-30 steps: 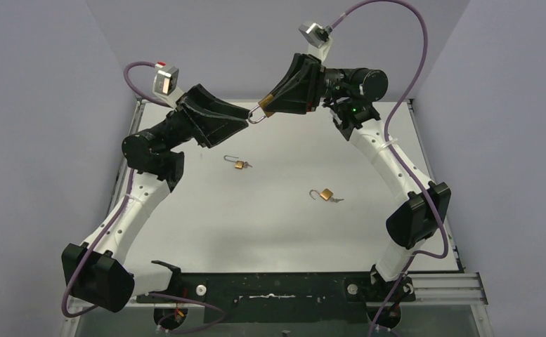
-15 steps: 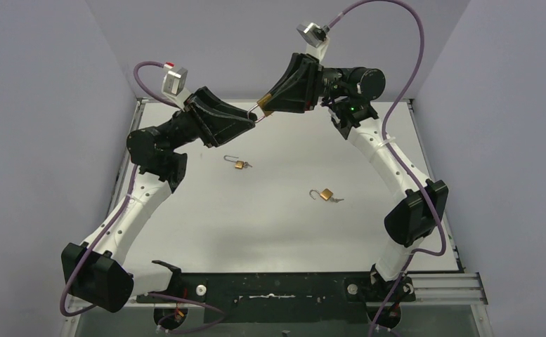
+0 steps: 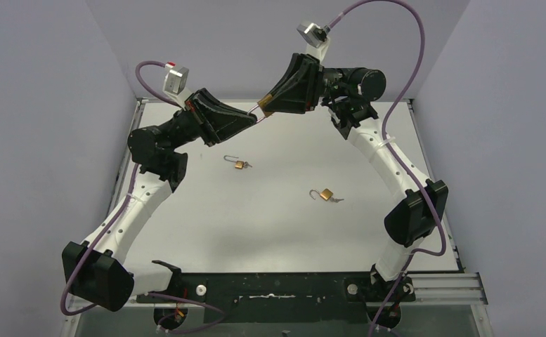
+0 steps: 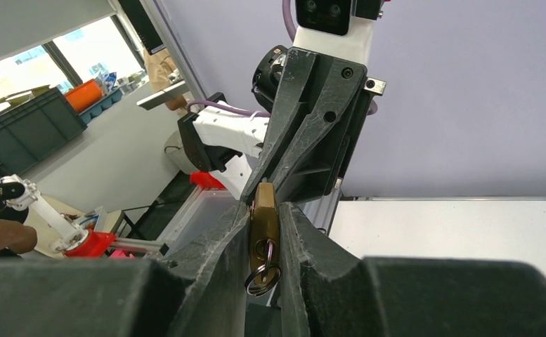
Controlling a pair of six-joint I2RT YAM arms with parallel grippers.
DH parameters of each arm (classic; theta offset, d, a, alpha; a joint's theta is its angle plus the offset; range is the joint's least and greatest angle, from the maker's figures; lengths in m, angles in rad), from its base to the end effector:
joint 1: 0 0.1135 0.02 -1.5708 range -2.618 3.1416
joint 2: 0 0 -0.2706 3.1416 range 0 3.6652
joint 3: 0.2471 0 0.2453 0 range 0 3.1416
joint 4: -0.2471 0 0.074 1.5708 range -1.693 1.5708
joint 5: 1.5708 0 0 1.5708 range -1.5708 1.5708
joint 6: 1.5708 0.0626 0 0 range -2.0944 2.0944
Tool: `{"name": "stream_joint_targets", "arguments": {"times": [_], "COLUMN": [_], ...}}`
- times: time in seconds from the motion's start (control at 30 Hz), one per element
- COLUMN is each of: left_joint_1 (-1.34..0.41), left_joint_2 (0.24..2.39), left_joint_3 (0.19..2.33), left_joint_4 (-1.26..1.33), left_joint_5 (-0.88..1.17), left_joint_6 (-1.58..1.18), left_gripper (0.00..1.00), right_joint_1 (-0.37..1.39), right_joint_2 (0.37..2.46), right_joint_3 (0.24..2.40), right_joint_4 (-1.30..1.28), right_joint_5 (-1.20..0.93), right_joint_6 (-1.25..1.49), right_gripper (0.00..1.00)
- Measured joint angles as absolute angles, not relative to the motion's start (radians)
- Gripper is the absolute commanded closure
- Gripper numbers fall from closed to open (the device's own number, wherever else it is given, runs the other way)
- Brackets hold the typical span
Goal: Lock with the key
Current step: Lock the lock.
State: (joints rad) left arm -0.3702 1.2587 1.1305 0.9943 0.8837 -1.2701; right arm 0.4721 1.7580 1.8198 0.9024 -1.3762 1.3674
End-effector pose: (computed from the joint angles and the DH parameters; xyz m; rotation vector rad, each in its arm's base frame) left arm 0.2194 -0.1371 0.4867 0.5529 1.1157 -1.7664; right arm 0.2866 0.2153 0.5247 -1.1877 1.2510 1.8656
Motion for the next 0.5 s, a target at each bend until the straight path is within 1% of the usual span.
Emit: {"name": "stream_joint_targets", "arguments": {"times": [0.5], "left_joint_1": [-0.371], "left_joint_2": [1.256], "left_joint_3": [1.130], "left_joint_4": [0.974], "left_joint_5": [0.888], "left_joint_6": [-1.216], "left_gripper": [1.00], "right_joint_1": [0.472], "right_joint_2": [1.758], "right_joint_3": [1.823], "right_joint_4": [0.894], "right_joint_5": [-1.388], "right_joint_6": [1.377], "right_gripper": [1.00]}}
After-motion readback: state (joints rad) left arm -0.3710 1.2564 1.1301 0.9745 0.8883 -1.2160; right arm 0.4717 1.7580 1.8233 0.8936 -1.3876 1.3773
